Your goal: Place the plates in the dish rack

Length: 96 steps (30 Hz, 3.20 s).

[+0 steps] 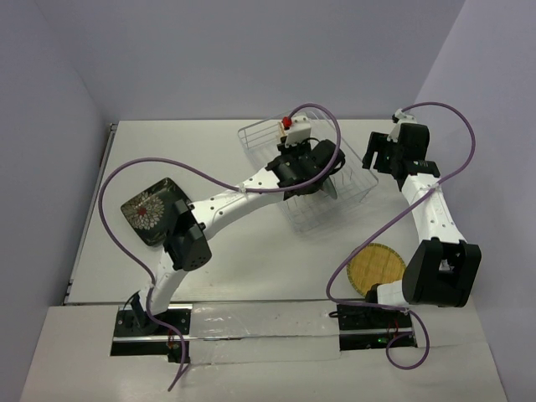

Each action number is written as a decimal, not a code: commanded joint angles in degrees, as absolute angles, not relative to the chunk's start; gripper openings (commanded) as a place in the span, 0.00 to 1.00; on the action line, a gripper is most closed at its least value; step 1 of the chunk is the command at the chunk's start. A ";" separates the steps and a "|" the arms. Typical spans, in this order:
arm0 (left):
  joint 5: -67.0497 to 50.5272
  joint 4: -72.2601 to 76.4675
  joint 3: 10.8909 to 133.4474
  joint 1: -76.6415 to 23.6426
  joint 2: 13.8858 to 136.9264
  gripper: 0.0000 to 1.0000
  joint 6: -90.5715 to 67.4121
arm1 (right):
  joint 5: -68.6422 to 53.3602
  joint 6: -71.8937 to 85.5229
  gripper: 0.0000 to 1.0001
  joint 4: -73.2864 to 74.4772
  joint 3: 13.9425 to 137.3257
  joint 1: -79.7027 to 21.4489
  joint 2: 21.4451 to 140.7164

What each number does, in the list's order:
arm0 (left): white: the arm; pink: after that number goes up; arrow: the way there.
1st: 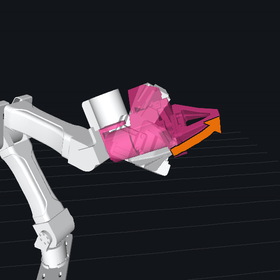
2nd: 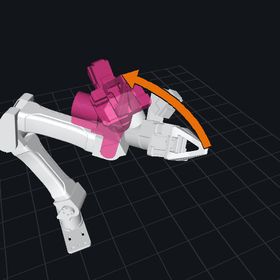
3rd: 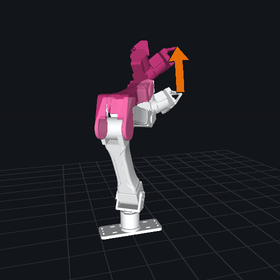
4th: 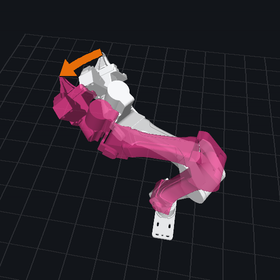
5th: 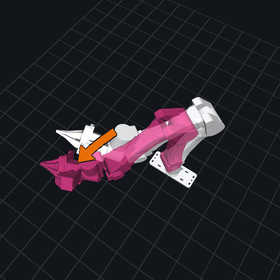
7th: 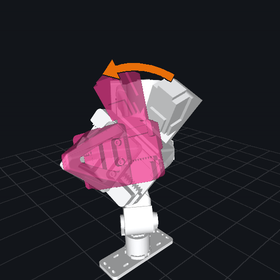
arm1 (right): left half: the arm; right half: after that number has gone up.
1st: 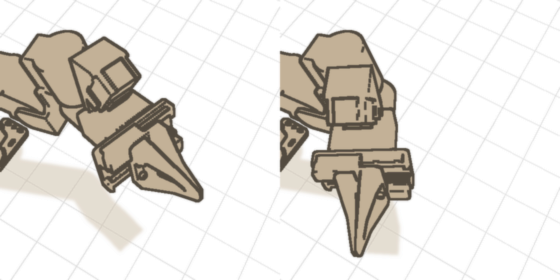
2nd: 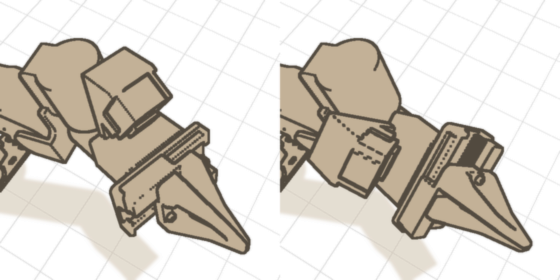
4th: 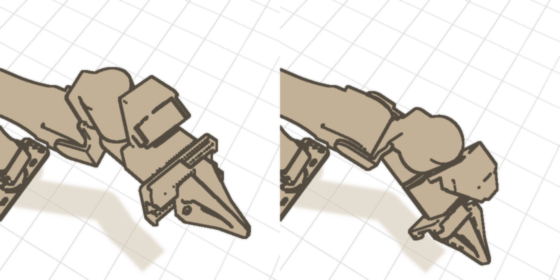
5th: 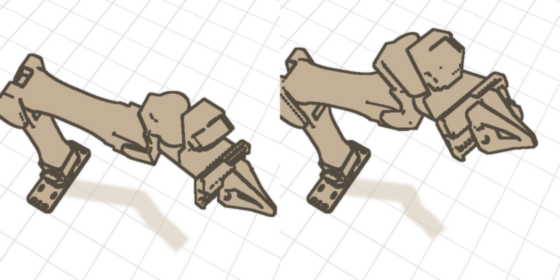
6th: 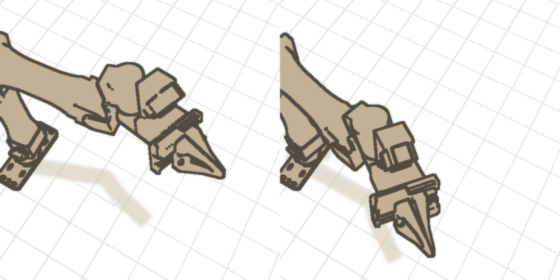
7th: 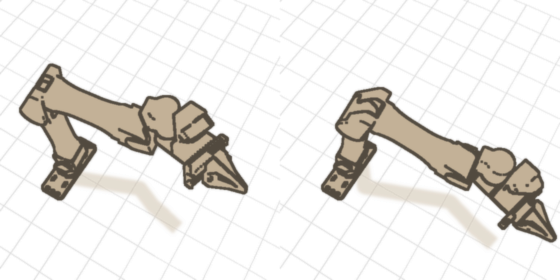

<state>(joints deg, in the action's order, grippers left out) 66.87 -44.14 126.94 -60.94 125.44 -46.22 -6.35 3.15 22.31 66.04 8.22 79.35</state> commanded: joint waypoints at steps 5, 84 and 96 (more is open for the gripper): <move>69.07 -41.76 134.76 -62.05 129.16 0.00 -47.53 | -8.16 4.06 0.79 21.27 68.55 8.61 79.98; 27.34 -31.16 60.22 -17.08 61.80 0.99 -62.04 | -22.76 4.70 1.00 24.61 78.83 -17.25 64.79; 13.95 -29.62 41.42 10.57 56.67 0.99 -60.90 | -18.76 6.26 1.00 26.86 95.30 -43.13 93.59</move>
